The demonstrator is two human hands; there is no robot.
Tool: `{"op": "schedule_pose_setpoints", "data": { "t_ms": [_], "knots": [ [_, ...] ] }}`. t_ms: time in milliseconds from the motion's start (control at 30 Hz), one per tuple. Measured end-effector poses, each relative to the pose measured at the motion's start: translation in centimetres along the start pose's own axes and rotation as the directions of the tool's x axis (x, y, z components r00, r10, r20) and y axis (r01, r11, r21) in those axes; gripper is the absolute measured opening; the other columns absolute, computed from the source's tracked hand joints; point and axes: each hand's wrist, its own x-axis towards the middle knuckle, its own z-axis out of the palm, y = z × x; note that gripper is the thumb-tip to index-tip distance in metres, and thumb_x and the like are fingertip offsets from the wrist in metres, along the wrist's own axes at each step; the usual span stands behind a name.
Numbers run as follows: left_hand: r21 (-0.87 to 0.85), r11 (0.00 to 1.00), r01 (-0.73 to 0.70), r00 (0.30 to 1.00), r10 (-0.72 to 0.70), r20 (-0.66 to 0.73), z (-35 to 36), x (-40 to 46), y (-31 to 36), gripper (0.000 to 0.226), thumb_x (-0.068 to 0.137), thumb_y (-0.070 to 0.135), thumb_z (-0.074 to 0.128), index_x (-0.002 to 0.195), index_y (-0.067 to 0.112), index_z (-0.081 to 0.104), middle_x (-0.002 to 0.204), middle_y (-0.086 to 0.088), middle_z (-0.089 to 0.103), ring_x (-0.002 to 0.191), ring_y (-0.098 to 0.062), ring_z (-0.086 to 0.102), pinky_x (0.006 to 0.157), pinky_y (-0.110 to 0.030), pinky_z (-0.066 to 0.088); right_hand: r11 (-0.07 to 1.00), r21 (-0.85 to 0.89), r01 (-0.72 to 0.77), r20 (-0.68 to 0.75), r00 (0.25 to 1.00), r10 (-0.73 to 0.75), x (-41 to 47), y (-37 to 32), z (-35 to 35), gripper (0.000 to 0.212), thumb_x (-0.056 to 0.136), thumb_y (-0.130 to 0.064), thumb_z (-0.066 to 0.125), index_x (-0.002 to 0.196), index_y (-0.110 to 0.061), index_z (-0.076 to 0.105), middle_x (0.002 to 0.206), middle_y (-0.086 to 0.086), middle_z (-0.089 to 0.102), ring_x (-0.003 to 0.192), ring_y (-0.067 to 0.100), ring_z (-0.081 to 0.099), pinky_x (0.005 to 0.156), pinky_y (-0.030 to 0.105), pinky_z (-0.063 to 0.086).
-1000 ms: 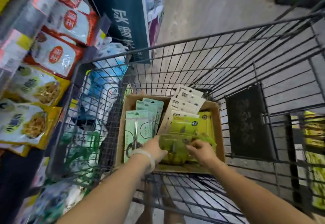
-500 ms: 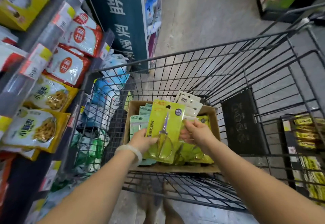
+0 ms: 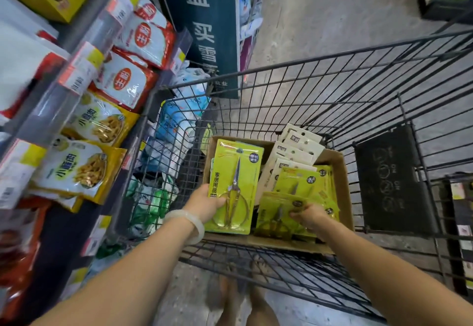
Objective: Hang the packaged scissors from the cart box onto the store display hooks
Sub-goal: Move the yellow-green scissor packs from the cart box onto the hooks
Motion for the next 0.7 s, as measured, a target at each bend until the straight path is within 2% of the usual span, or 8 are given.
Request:
{"op": "schedule_pose_setpoints", "data": {
  "t_ms": [100,167,267,333,433,567,633,700],
  "knots": [
    [-0.01,1.0,0.003,1.0,-0.004,-0.009,-0.8,-0.8,0.3,0.066,0.092,0.019,0.058,0.148,0.013,0.023,0.153,-0.005,0.03,0.14,-0.028,0.031,0.115,-0.046,0.027,0.985,0.142,0.097,0.069,0.992,-0.107,-0.7,0.0,0.8,0.012,0.089,-0.013,0.061,0.099,-0.008,0.058,0.083,0.003,0.058,0.071,0.014,0.052,0.056,0.024,0.039],
    [-0.031,0.999,-0.016,1.0,0.015,-0.02,-1.5,-1.2,0.7,0.067,0.092,0.018,0.059,0.148,0.012,0.023,0.154,-0.006,0.029,0.14,-0.027,0.031,0.115,-0.047,0.027,0.96,0.205,0.192,0.057,0.976,-0.208,-2.3,-0.8,0.6,0.013,0.088,-0.015,0.062,0.086,-0.009,0.052,0.076,0.004,0.051,0.069,0.017,0.049,0.057,0.026,0.039],
    [-0.022,0.999,-0.045,0.997,0.043,-0.062,-2.4,-3.0,2.1,0.065,0.09,0.022,0.06,0.146,0.011,0.028,0.15,-0.006,0.035,0.138,-0.028,0.035,0.114,-0.044,0.03,0.91,0.264,0.319,0.008,0.943,-0.333,-5.3,-3.4,-0.5,0.029,0.088,-0.021,0.063,0.069,-0.015,0.042,0.064,0.0,0.041,0.06,0.015,0.04,0.056,0.028,0.039],
    [-0.049,0.995,-0.09,0.995,0.087,-0.05,-3.1,-4.1,3.2,0.071,0.081,0.031,0.065,0.143,0.017,0.035,0.148,-0.003,0.039,0.134,-0.027,0.04,0.112,-0.048,0.032,0.875,0.312,0.37,-0.021,0.924,-0.383,-7.5,-5.6,-1.4,0.025,0.089,-0.026,0.061,0.073,-0.015,0.047,0.065,0.001,0.043,0.059,0.015,0.04,0.055,0.029,0.039],
    [-0.091,0.985,-0.144,0.986,0.135,-0.093,-4.3,-4.9,3.8,0.052,0.081,0.029,0.067,0.128,0.019,0.047,0.136,0.007,0.048,0.127,-0.019,0.045,0.111,-0.047,0.035,0.804,0.387,0.451,-0.065,0.883,-0.464,-10.1,-8.4,-2.3,0.018,0.093,-0.031,0.055,0.088,-0.014,0.059,0.076,0.006,0.059,0.065,0.019,0.053,0.062,0.03,0.044],
    [-0.08,0.974,-0.212,0.971,0.2,-0.129,-5.7,-8.3,5.3,0.04,0.087,0.022,0.064,0.125,0.014,0.054,0.131,-0.005,0.058,0.118,-0.026,0.056,0.105,-0.048,0.042,0.708,0.5,0.499,-0.092,0.843,-0.529,-13.4,-11.2,-3.2,0.019,0.097,-0.024,0.049,0.084,-0.013,0.058,0.059,-0.006,0.062,0.043,0.002,0.056,0.039,0.015,0.042],
    [-0.103,0.965,-0.242,0.963,0.227,-0.144,-6.2,-10.2,5.5,0.021,0.089,0.017,0.062,0.11,0.02,0.06,0.121,-0.004,0.064,0.111,-0.024,0.06,0.103,-0.047,0.044,0.68,0.538,0.499,-0.066,0.829,-0.556,-14.8,-12.1,-3.4,0.025,0.096,-0.028,0.049,0.1,-0.006,0.06,0.077,0.002,0.068,0.064,0.013,0.063,0.058,0.026,0.052],
    [-0.151,0.956,-0.253,0.958,0.225,-0.18,-6.7,-11.9,5.3,0.016,0.091,0.013,0.06,0.101,0.025,0.059,0.113,-0.001,0.066,0.105,-0.021,0.061,0.101,-0.042,0.045,0.682,0.543,0.49,-0.028,0.822,-0.569,-16.1,-13.1,-3.5,0.032,0.096,-0.032,0.048,0.111,-0.006,0.059,0.092,0.01,0.067,0.082,0.024,0.061,0.078,0.041,0.051]
  ]
}}
